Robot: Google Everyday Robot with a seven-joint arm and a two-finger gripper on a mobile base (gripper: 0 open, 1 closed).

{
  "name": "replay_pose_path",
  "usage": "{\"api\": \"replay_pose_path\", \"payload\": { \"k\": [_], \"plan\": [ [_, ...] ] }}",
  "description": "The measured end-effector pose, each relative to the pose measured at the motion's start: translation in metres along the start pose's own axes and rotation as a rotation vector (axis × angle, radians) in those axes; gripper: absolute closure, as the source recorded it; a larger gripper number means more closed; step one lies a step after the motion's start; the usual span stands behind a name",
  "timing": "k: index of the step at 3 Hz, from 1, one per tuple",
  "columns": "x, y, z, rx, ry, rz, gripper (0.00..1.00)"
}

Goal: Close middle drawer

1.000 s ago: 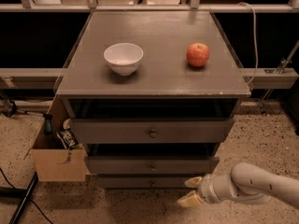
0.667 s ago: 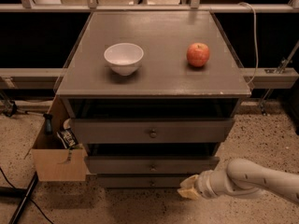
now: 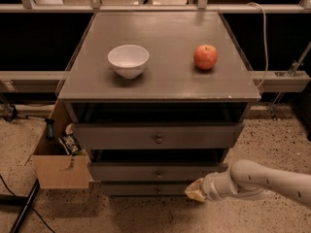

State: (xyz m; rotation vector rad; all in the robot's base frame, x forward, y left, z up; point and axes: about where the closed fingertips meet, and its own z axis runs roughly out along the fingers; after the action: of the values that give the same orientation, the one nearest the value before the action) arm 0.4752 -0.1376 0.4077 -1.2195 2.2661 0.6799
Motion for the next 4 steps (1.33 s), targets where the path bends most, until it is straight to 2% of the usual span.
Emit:
{"api": "replay_pose_path", "payload": {
  "k": [1,2,3,4],
  "plan": [
    [0.0,0.0,0.0,0.0,0.0,0.0,0.67],
    [0.01,0.02,-0.002,-0.048,-0.019,-0.01,0.42],
    [0.008,0.029,0.006,-0.073,-0.022,-0.033,0.2],
    [-0.007,0.017,0.021,-0.061,0.002,-0.056,0.0]
  ]
}}
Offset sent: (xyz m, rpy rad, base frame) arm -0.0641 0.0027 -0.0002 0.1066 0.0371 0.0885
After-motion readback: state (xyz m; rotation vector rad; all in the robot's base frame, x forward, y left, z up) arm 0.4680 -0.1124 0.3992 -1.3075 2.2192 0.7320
